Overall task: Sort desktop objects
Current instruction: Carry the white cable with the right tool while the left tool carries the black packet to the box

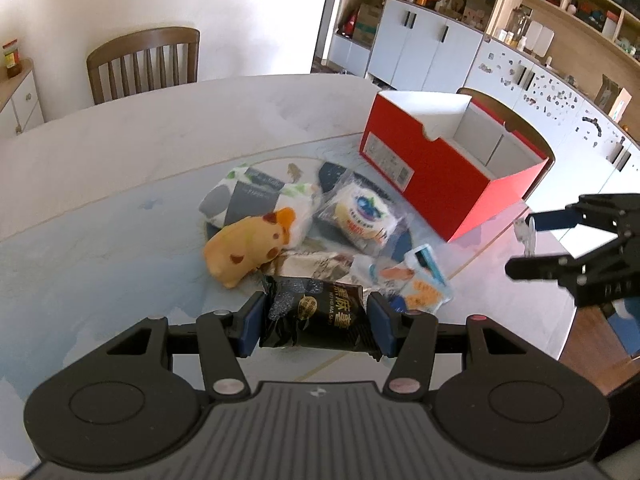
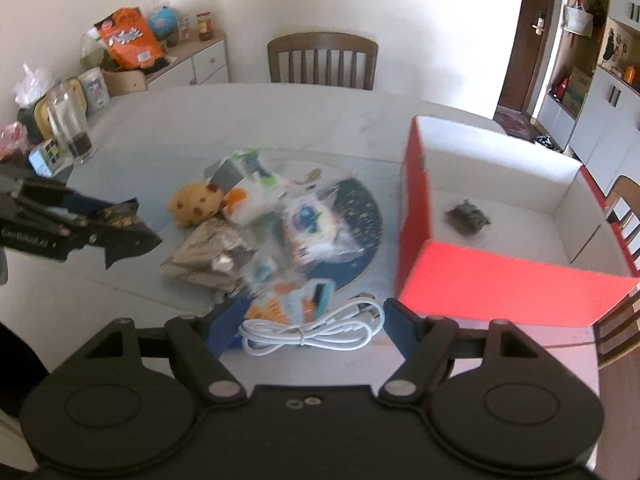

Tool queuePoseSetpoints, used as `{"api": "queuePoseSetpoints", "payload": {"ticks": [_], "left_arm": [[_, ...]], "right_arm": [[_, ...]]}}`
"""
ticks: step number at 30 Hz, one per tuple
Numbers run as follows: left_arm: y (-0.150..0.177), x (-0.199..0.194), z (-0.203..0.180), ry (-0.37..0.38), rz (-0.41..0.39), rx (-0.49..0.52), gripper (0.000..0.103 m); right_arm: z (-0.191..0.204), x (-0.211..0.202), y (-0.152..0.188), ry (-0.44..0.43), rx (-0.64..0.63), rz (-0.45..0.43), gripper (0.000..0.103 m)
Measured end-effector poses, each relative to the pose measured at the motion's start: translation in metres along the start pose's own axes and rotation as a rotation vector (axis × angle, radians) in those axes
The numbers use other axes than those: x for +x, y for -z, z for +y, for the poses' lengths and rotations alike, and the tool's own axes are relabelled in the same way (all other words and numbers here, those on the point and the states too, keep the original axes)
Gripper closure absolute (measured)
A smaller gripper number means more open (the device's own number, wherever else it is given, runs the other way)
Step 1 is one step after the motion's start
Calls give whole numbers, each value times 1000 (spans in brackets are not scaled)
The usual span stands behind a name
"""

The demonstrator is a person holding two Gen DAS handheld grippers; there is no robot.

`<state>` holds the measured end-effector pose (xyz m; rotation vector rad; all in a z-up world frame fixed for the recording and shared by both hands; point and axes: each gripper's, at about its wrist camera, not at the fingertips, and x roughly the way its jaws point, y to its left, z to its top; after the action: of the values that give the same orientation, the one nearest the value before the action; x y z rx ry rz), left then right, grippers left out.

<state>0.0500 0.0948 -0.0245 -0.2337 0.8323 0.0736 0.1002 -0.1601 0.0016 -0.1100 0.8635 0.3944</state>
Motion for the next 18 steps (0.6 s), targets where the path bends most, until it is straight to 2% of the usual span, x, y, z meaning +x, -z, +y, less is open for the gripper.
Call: {"api": "queuePoseSetpoints", "payload": {"ticks": [7,18], "left_arm": [[-20,3,-21,1,-26,3,49],[-57,30,-67,21,-49,11,49]], "right_arm": [[-44,-10,-21,10,21,-30,26],[-101,-14,-46,32,-40,-71,26]]}}
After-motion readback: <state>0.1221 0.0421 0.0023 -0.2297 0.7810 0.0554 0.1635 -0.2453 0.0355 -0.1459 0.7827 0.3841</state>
